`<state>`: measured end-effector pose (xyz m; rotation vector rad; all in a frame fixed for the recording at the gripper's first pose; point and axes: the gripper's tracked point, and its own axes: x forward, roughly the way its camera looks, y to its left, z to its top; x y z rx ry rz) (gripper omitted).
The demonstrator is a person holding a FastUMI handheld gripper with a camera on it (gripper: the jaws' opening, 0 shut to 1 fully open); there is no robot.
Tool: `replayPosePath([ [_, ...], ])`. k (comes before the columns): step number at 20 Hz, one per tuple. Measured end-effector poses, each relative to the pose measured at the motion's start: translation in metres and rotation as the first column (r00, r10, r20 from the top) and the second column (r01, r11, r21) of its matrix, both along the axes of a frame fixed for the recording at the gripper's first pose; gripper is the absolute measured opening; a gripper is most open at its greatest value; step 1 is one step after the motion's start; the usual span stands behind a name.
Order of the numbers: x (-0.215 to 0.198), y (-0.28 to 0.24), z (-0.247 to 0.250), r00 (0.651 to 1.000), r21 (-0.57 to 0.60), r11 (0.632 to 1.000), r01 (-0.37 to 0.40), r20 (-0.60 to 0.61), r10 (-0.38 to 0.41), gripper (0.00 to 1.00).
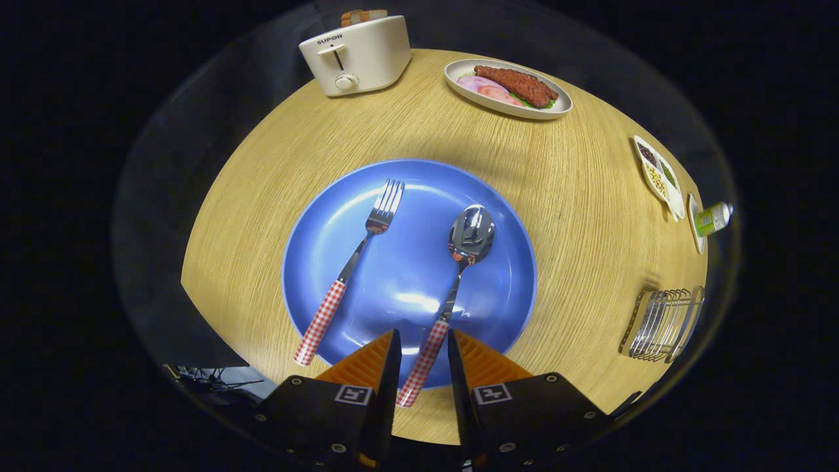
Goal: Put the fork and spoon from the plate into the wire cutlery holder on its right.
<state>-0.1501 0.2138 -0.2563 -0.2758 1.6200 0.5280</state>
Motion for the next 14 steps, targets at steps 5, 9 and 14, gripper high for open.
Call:
replayPosePath([
  [5, 0.003, -0.002, -0.005, 1.0, -0.013, 1.0, 0.027, -0.016, -0.027, 0.25],
  [9, 0.006, 0.001, -0.006, 1.0, 0.005, 1.0, 0.012, -0.003, -0.012, 0.17],
  [14, 0.021, -0.01, 0.007, 0.998, 0.025, 0.998, 0.058, 0.038, -0.059, 0.09],
])
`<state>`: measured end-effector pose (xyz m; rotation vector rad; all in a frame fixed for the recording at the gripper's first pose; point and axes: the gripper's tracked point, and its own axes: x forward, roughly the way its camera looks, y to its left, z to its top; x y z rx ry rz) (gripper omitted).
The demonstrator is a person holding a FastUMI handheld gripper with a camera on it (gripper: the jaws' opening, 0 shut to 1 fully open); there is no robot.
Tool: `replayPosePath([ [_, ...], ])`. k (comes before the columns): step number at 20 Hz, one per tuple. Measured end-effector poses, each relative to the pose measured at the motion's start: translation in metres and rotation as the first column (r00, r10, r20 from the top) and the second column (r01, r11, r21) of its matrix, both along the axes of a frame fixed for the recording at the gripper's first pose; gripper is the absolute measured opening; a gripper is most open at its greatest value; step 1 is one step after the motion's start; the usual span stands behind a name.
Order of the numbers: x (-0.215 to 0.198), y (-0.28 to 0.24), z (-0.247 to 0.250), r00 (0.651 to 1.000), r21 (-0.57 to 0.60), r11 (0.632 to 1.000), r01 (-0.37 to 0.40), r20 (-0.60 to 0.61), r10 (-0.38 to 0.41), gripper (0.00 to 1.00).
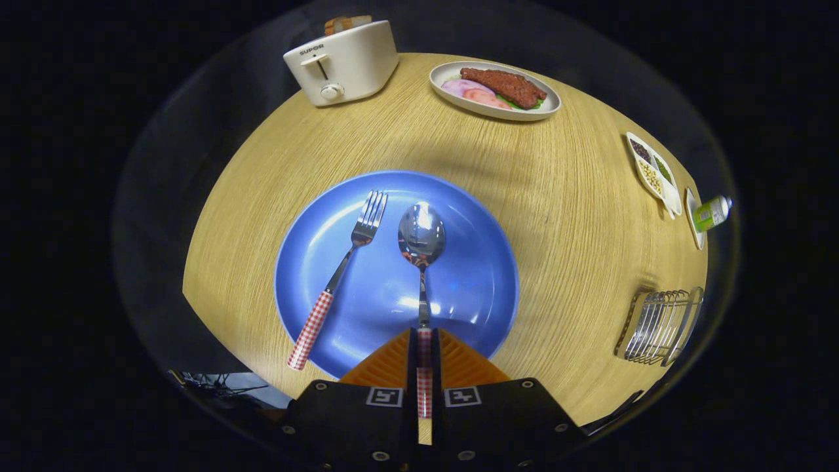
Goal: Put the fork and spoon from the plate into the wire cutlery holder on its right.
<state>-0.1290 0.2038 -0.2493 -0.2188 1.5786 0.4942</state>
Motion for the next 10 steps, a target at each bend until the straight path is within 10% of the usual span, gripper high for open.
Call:
replayPosePath([
  [10, 0.053, -0.151, 0.074, 0.975, -0.113, 0.985, 0.13, 0.197, -0.106, 0.08],
])
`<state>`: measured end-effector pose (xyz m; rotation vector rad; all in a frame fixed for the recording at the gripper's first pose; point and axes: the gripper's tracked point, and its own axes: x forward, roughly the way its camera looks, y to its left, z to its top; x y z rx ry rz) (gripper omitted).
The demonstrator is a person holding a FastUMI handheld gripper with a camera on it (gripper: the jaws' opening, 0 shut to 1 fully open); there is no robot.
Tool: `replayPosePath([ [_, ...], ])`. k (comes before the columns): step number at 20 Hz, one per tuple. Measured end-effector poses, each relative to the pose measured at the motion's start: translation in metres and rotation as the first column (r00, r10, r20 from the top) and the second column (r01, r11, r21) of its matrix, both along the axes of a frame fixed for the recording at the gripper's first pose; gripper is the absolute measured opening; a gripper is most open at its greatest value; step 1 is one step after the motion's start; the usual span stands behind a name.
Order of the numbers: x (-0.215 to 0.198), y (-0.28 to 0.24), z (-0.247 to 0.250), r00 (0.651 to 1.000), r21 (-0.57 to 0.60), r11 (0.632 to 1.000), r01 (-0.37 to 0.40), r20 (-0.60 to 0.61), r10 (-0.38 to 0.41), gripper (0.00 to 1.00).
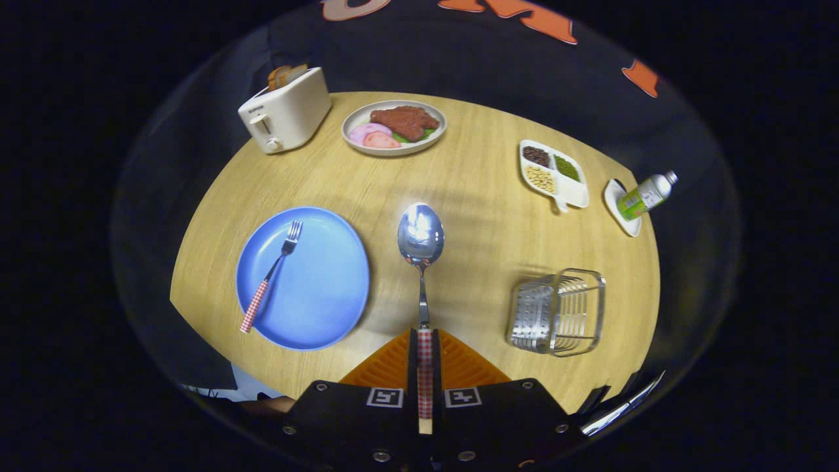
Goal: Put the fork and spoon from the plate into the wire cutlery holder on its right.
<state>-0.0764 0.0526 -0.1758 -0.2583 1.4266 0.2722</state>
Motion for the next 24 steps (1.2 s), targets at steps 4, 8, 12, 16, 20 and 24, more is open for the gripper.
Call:
replayPosePath([
  [4, 0.014, -0.074, 0.039, 0.992, -0.05, 0.993, 0.11, 0.068, -0.106, 0.09],
  [8, 0.012, -0.129, 0.051, 0.986, -0.093, 0.982, 0.162, 0.065, -0.156, 0.09],
  [12, 0.004, -0.153, 0.049, 0.993, -0.113, 0.987, 0.118, 0.02, -0.116, 0.08],
  [16, -0.001, -0.155, 0.041, 0.997, -0.143, 0.989, -0.027, -0.07, 0.017, 0.09],
  [20, 0.0, -0.152, 0.031, 0.981, -0.158, 0.98, -0.121, -0.17, 0.094, 0.08],
  [24, 0.003, -0.151, 0.027, 0.955, -0.184, 0.961, -0.205, -0.255, 0.155, 0.08],
])
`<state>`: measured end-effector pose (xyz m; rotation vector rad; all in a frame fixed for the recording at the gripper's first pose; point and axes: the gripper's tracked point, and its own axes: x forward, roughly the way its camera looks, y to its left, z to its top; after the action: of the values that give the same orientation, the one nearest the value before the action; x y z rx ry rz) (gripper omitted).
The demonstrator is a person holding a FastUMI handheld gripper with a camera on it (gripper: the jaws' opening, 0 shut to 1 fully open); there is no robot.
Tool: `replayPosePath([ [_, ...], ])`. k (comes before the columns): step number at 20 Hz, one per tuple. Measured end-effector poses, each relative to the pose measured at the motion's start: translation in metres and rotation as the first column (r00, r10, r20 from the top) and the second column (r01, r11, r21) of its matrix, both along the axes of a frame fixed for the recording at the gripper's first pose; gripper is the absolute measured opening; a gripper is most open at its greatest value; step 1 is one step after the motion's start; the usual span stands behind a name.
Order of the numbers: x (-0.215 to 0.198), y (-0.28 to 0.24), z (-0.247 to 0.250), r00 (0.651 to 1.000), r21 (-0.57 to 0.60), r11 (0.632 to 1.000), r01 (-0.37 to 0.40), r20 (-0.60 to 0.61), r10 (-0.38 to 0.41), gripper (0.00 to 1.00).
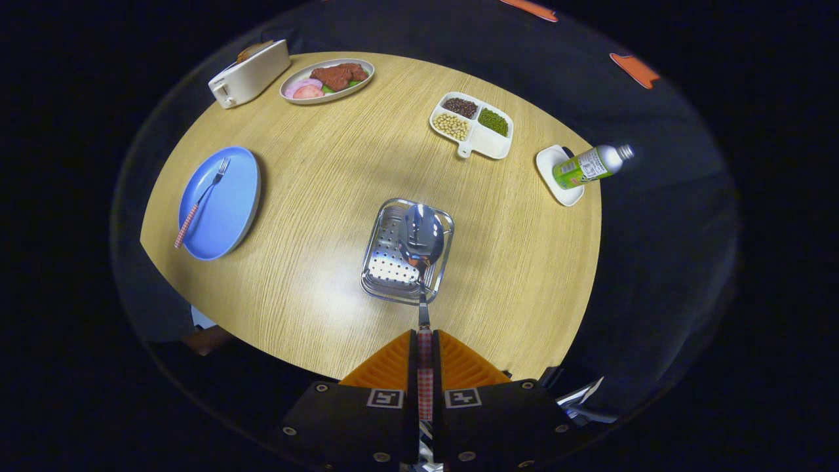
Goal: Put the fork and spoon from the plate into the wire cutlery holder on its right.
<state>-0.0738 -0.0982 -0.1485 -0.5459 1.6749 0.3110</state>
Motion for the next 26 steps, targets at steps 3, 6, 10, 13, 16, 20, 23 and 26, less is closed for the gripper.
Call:
replayPosePath([
  [3, -0.011, -0.002, -0.004, 0.995, -0.026, 0.999, -0.03, -0.095, 0.027, 0.08],
  [6, -0.01, -0.013, -0.007, 0.987, -0.078, 0.993, -0.083, -0.144, 0.071, 0.08],
  [10, -0.004, -0.018, -0.011, 0.972, -0.137, 0.98, -0.143, -0.208, 0.113, 0.08],
  [13, 0.006, -0.018, -0.014, 0.96, -0.162, 0.967, -0.198, -0.229, 0.158, 0.09],
  [16, 0.018, -0.013, -0.015, 0.954, -0.163, 0.963, -0.216, -0.244, 0.173, 0.08],
  [20, 0.015, -0.004, -0.016, 0.918, -0.124, 0.948, -0.295, -0.314, 0.244, 0.09],
  [23, 0.013, -0.002, -0.019, 0.897, -0.123, 0.935, -0.331, -0.35, 0.271, 0.09],
  [26, 0.012, 0.0, -0.022, 0.894, -0.119, 0.945, -0.305, -0.378, 0.241, 0.08],
])
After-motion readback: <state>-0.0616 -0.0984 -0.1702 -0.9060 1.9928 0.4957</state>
